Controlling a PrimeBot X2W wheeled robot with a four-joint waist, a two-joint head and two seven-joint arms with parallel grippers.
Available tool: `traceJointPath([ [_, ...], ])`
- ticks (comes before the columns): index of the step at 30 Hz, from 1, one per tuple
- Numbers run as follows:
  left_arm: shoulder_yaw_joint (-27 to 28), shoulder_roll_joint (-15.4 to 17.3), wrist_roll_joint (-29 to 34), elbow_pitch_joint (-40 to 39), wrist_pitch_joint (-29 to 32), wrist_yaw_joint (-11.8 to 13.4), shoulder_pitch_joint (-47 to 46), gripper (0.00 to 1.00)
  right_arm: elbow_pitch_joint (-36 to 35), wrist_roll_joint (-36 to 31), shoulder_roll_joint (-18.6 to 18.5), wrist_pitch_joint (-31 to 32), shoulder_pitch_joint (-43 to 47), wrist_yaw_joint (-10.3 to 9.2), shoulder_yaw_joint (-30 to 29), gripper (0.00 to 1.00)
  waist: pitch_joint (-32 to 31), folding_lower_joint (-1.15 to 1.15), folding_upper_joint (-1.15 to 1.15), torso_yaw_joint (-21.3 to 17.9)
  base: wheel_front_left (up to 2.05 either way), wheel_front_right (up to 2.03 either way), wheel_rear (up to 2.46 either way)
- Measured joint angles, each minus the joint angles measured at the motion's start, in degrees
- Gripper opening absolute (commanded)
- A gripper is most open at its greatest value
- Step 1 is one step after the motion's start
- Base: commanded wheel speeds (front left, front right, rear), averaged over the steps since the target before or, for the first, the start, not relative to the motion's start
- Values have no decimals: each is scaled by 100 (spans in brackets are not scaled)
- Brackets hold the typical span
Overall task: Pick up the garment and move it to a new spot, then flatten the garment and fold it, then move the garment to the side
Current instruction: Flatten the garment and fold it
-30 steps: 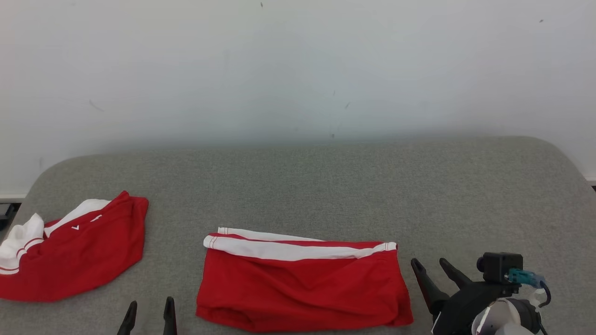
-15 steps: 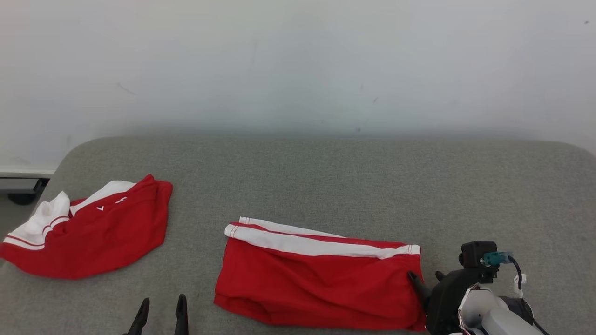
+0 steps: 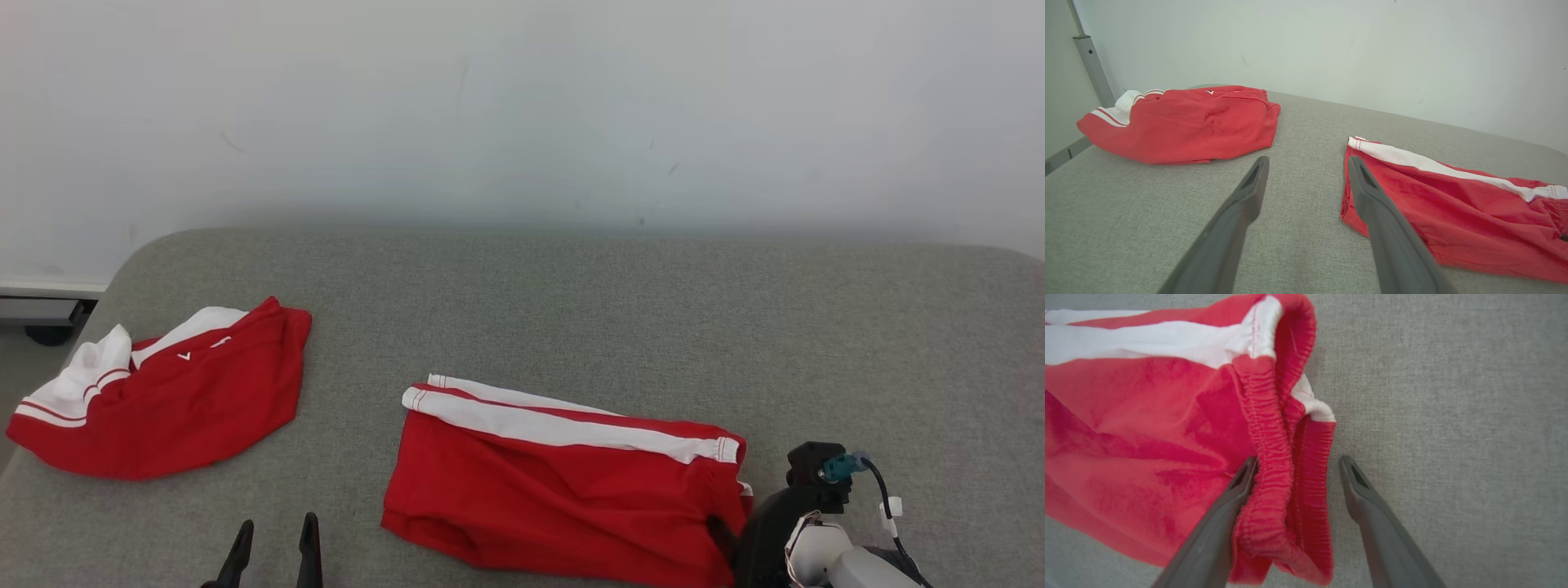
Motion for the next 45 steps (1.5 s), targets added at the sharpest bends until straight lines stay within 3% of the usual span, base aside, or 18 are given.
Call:
traceJointPath([
  [4, 15, 0, 0, -1, 36, 0, -12, 100, 135, 64, 51, 49, -65, 43, 0, 100, 14, 0, 0, -4, 0, 0, 0],
  [5, 16, -1, 0, -1, 42, 0, -21, 100, 177, 93, 71, 51, -96, 80, -1, 45, 17, 0, 0, -3, 0, 0, 0],
  [6, 18, -2, 0, -1, 42, 0, -28, 100, 200, 110, 91, 49, -115, 103, -12, 3, 21, 0, 0, -2, 0, 0, 0],
  [7, 19, -4, 0, 0, 42, 0, -29, 100, 216, 116, 110, 48, -121, 122, -21, 0, 24, 0, 0, 0, 0, 0, 0],
  [15, 97, -16, -1, 15, 49, 0, -24, 100, 413, 158, 47, 9, -264, 366, -96, 0, 24, 0, 0, -22, 0, 0, 0],
  [22, 156, -31, -20, 13, 49, 0, -17, 100, 627, 132, -813, -58, -379, 542, -279, 0, -18, 0, 0, -162, 0, 0, 0],
  [27, 165, -56, -27, 12, 48, 0, -8, 100, 647, 132, -1059, -33, -495, 759, -303, 0, -40, 0, 0, -297, 0, 0, 0],
  [31, 133, -69, -35, 23, 49, 0, -8, 100, 631, 312, -1073, 169, -510, 1007, -410, 0, -65, 0, 0, -391, 0, 0, 0],
  [36, 55, -111, -36, 85, 93, -8, -23, 100, 434, 1220, -859, 883, -533, 1314, -734, 0, -142, 0, -1, -438, 0, 0, 0],
  [45, -100, -203, -63, 207, 132, -14, -24, 100, -247, 2073, -453, 1874, -587, 1361, -854, 0, -254, 0, -1, -331, 0, 0, 0],
])
